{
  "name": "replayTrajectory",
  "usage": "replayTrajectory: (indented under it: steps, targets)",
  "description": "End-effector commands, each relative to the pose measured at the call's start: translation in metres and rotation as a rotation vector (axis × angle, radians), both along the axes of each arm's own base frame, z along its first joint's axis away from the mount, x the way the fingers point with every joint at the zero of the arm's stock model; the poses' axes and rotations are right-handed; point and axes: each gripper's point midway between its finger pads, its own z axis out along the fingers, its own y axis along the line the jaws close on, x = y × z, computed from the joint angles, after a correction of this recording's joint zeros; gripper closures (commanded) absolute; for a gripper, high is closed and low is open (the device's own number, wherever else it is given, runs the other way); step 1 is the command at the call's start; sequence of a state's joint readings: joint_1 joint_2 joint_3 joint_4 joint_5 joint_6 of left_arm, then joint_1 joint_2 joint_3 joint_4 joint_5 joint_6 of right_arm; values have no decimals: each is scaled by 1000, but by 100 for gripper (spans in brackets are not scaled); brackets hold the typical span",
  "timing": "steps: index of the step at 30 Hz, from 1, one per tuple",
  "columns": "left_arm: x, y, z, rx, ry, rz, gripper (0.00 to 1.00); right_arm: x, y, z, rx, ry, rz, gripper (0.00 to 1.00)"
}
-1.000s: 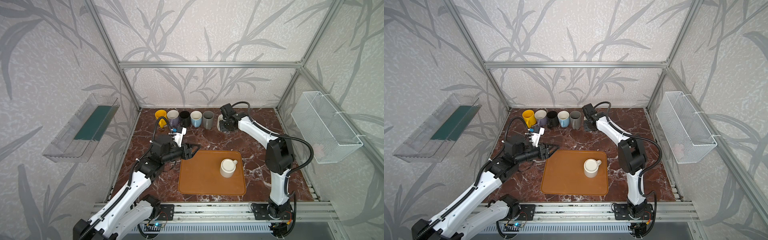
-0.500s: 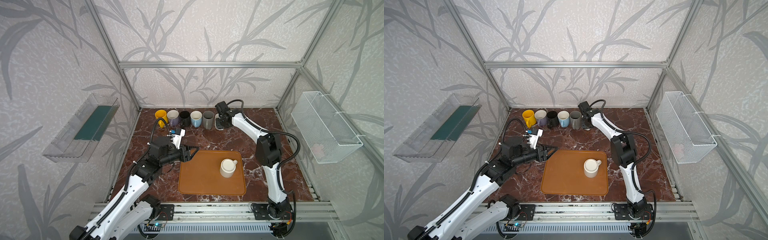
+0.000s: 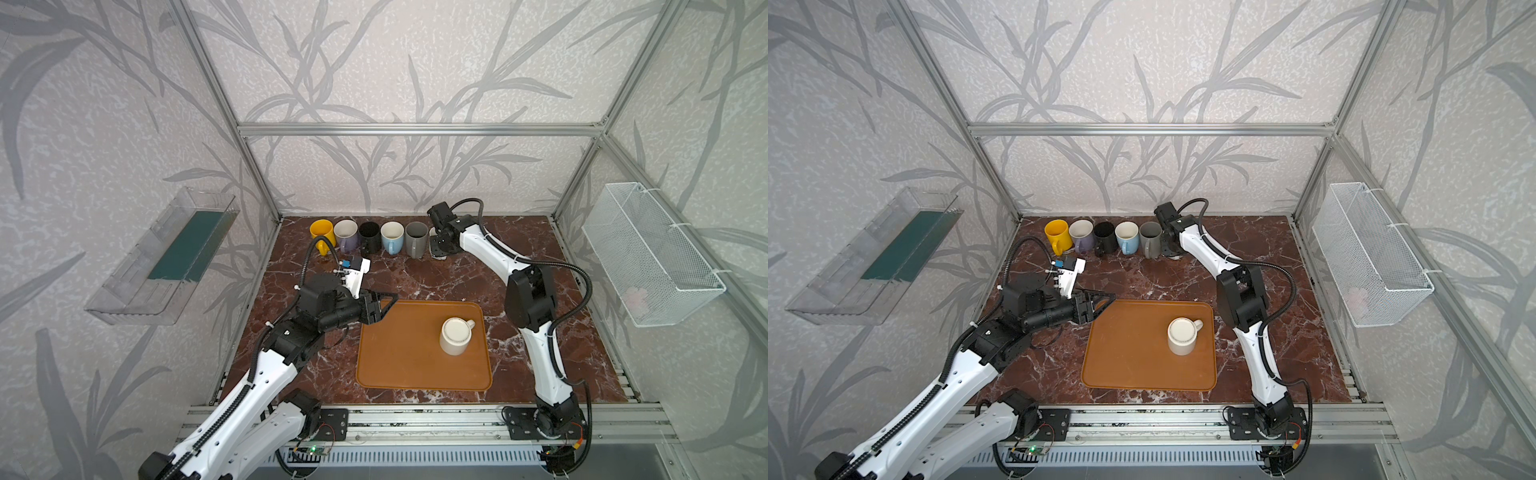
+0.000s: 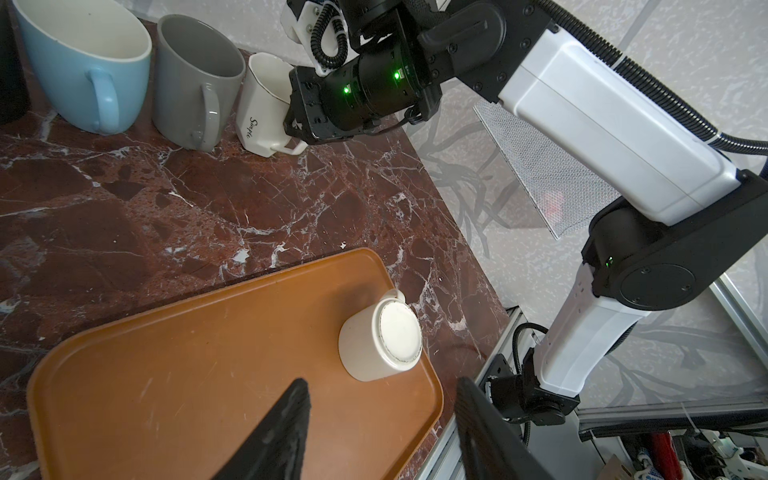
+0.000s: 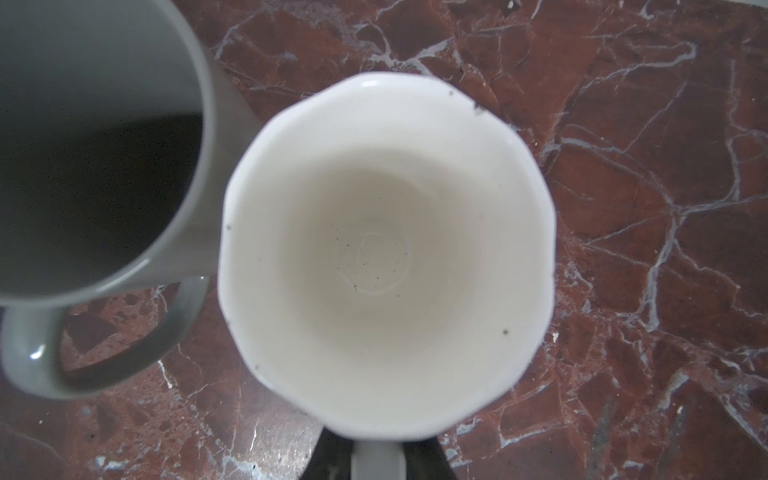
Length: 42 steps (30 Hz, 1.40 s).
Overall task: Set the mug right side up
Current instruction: 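Lower the octagonal mug beside the gray mug and open the right gripper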
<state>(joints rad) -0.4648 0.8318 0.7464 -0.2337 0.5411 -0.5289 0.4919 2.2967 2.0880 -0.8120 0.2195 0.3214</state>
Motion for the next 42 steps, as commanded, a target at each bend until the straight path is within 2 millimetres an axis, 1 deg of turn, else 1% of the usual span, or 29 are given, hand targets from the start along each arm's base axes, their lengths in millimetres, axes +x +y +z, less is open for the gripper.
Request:
replayTrajectory:
  steps: [1,5,8,12,16,22,31,37,42]
  targets:
    - [0,0,10,7,-36,-4,42,12,4,18,13,-64,-7,100]
    - [0,0,9,7,-32,-8,42,12,4,16,15,-63,-16,100]
    - [-1,1,9,10,-33,-5,42,12,2,13,9,-60,-24,93]
    - [-3,2,10,11,-37,-5,42,12,1,13,1,-62,-31,86]
    - [-3,2,10,13,-35,-2,42,11,0,10,0,-56,-30,81]
    - [-5,3,12,12,-40,-4,42,10,1,11,9,-64,-30,80]
    - [-5,3,12,14,-35,-2,42,8,0,10,8,-62,-26,76]
    - [-5,3,13,14,-37,-1,42,3,-1,11,13,-55,-17,63]
    - [-5,3,12,21,-35,-1,42,-4,-4,16,27,-62,-9,53]
